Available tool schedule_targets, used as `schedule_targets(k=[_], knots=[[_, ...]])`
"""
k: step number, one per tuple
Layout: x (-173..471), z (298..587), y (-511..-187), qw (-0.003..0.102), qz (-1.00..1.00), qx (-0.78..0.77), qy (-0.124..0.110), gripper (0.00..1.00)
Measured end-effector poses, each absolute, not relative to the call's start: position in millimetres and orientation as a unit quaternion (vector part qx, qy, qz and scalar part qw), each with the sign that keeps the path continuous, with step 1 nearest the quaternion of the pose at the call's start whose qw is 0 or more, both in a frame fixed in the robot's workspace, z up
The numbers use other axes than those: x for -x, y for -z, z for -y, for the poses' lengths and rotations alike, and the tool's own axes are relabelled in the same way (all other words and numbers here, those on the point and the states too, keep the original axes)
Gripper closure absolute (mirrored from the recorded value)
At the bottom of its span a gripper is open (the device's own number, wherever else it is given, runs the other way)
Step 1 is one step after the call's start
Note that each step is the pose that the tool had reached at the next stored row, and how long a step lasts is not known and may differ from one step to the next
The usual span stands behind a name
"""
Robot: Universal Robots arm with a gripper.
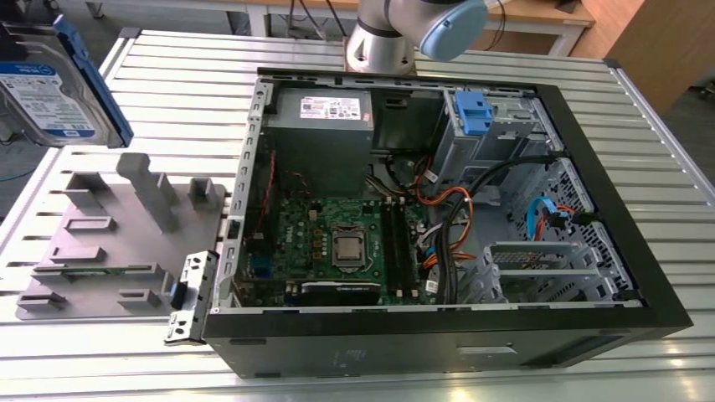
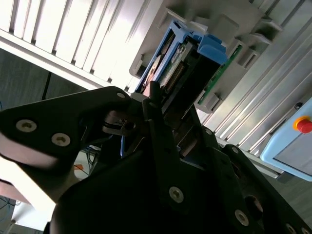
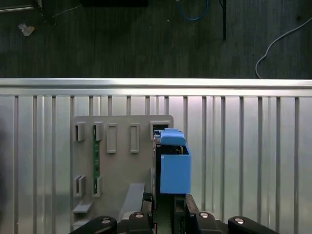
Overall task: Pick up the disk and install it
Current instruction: 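Pick up the disk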
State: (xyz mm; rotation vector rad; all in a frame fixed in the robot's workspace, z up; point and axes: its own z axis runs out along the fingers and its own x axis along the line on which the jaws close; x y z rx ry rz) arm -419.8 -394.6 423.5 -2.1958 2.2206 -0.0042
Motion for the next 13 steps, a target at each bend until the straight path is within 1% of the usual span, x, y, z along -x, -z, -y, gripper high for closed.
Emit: schedule_targets(k=[13], knots=[[420, 395, -463, 0.011, -0.711, 0.703, 0.002, 0.65]])
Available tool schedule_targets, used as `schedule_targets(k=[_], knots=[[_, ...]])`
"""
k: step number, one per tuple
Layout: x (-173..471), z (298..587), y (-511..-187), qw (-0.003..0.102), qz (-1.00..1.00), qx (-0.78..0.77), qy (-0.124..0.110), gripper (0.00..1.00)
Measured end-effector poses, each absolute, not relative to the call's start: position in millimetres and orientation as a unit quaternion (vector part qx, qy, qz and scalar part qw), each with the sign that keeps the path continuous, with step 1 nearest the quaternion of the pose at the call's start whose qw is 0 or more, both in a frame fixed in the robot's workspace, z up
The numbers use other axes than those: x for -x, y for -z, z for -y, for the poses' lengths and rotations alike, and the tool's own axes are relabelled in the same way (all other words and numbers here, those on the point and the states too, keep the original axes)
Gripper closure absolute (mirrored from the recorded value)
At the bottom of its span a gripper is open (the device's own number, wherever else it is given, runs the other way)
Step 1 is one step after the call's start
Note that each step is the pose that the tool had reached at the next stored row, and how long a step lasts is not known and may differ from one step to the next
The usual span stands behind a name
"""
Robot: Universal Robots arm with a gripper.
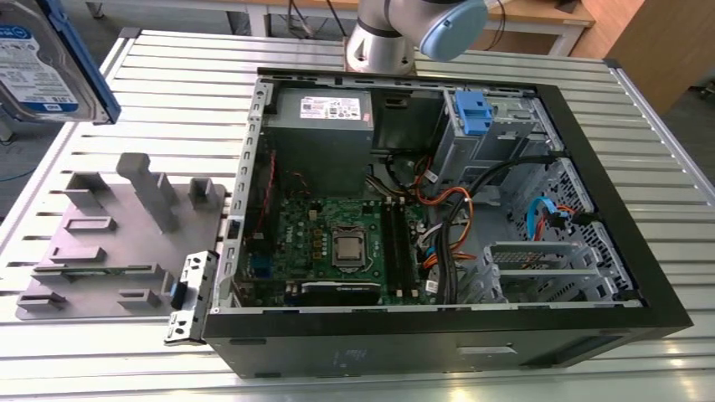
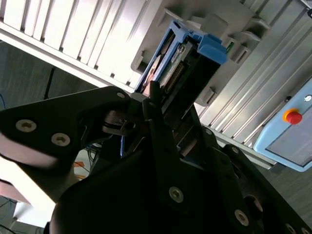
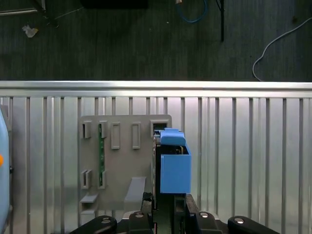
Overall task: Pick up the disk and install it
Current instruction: 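Pick up the disk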
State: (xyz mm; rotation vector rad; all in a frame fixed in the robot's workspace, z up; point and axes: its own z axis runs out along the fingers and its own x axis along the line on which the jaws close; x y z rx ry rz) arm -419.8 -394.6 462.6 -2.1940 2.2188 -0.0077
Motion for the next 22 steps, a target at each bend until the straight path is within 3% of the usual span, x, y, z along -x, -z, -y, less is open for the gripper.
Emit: schedule_targets(k=[22], knots=[[419, 395, -490, 0.012, -0.711, 0.703, 0.004, 0.65]])
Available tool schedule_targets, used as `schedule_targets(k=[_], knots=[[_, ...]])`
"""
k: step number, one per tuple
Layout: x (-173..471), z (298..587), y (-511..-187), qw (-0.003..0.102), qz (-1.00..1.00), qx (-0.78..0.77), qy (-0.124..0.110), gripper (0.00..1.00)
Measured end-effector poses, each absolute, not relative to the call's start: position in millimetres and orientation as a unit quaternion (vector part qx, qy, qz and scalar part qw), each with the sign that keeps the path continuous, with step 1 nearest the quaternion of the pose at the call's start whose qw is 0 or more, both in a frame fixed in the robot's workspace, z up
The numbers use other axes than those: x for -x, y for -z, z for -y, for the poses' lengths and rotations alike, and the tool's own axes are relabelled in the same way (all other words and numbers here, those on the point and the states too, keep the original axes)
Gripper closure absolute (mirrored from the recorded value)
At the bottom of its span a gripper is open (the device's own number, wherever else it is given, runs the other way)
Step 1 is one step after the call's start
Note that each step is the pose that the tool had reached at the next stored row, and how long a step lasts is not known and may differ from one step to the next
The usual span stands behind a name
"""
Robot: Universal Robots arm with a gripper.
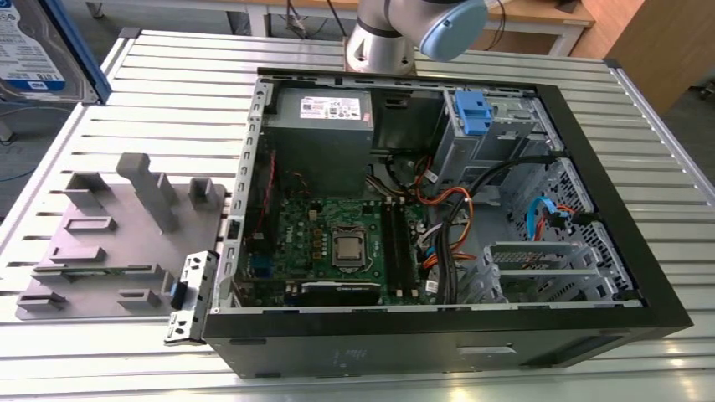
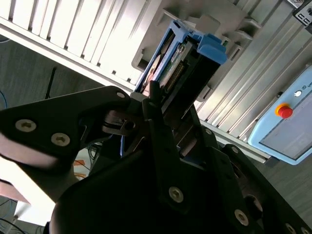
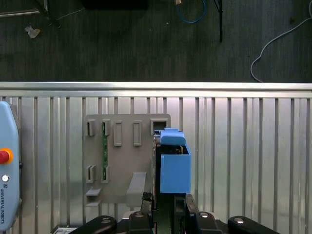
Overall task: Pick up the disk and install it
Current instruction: 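Pick up the disk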
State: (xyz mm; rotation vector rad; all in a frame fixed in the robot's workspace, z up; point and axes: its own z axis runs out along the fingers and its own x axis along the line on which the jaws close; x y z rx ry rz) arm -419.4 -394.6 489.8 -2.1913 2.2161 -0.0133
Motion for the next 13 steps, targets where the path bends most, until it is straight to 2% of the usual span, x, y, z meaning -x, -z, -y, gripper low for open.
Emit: schedule_targets(k=[13], knots=[[384, 395, -490, 0.012, -0.711, 0.703, 0.004, 0.65]])
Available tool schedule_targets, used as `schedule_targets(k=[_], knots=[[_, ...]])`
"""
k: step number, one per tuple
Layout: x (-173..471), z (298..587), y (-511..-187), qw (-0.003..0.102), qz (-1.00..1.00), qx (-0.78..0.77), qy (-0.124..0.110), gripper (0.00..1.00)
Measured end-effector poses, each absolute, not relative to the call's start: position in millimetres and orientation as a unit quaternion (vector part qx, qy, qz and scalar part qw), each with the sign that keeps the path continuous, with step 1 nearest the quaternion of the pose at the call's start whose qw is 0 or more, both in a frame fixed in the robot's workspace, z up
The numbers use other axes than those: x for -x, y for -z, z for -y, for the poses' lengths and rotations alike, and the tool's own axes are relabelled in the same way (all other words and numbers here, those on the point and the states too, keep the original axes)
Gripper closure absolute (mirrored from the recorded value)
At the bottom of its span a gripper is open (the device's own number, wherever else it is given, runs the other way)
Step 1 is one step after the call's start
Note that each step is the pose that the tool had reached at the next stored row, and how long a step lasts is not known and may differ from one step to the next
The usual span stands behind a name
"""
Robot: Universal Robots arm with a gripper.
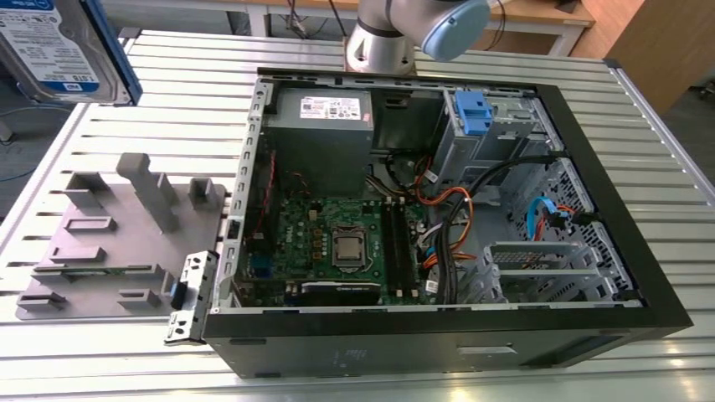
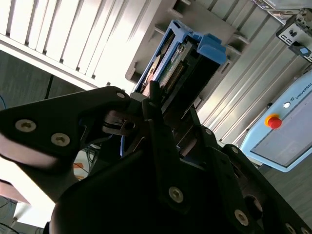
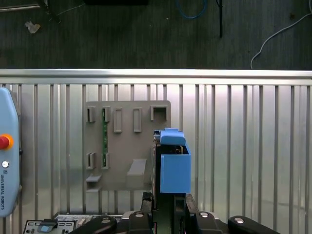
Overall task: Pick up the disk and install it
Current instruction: 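Pick up the disk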
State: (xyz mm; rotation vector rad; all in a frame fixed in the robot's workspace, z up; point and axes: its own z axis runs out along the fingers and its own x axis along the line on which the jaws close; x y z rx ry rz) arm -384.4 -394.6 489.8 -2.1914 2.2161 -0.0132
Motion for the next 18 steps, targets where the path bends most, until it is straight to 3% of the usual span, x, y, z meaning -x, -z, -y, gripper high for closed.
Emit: schedule_targets(k=[18], knots=[[323, 395, -490, 0.012, -0.711, 0.703, 0.004, 0.65]])
